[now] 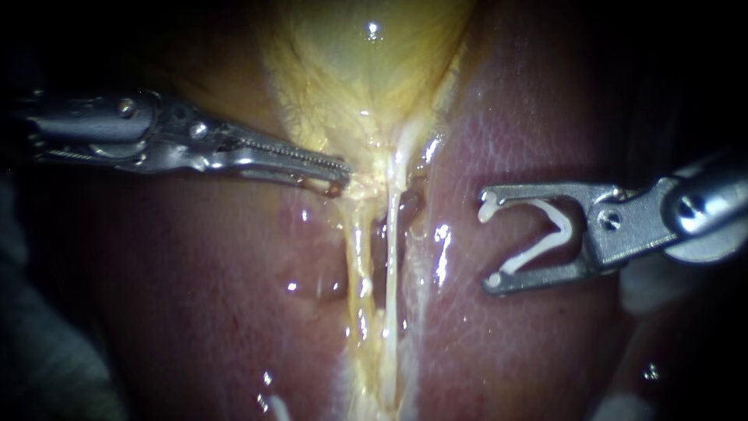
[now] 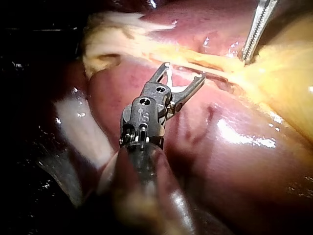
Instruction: Grabbing gallbladder
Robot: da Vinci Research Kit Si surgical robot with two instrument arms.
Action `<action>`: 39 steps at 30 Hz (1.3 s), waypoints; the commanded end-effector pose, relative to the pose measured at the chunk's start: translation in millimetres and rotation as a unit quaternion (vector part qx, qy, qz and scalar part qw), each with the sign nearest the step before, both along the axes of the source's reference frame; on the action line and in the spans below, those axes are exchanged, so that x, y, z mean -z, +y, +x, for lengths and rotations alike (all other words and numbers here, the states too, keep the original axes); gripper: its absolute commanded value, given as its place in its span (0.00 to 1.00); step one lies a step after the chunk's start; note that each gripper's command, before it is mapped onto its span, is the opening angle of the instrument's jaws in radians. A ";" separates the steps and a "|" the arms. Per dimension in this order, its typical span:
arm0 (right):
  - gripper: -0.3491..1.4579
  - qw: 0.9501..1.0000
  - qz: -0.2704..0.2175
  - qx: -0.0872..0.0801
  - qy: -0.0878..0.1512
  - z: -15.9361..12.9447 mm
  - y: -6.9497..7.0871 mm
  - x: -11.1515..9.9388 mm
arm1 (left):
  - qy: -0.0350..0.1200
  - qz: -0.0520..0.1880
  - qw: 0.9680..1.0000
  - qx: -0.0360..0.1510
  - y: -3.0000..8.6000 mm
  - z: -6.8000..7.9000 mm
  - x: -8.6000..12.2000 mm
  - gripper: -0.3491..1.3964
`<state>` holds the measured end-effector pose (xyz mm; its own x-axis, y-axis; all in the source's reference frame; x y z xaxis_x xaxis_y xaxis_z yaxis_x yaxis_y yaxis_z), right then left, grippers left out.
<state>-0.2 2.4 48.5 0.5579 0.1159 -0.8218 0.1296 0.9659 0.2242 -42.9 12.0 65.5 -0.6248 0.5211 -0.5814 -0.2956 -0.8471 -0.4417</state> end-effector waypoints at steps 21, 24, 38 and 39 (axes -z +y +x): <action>0.47 1.000 0.000 0.000 0.000 0.0 0.0 0.0 | 0.006 0.028 0.999 0.033 1.2 1.0 3.9 0.00; 0.47 1.000 0.000 0.000 0.000 0.0 0.0 0.0 | 0.008 0.028 0.999 0.036 1.7 1.6 5.0 0.00; 0.47 1.000 0.000 0.000 0.000 -0.1 0.0 0.0 | -0.019 0.023 0.997 0.069 3.4 6.5 10.9 0.00; 0.47 1.000 0.000 0.000 0.000 -0.1 0.0 0.0 | -0.021 0.023 0.997 0.071 3.5 6.5 11.1 0.00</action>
<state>-0.3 2.4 48.5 0.5578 0.1156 -0.8219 0.1301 0.9658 0.2241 -36.3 15.6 54.2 -0.5179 0.6314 -0.5771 -0.3927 -0.7748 -0.4954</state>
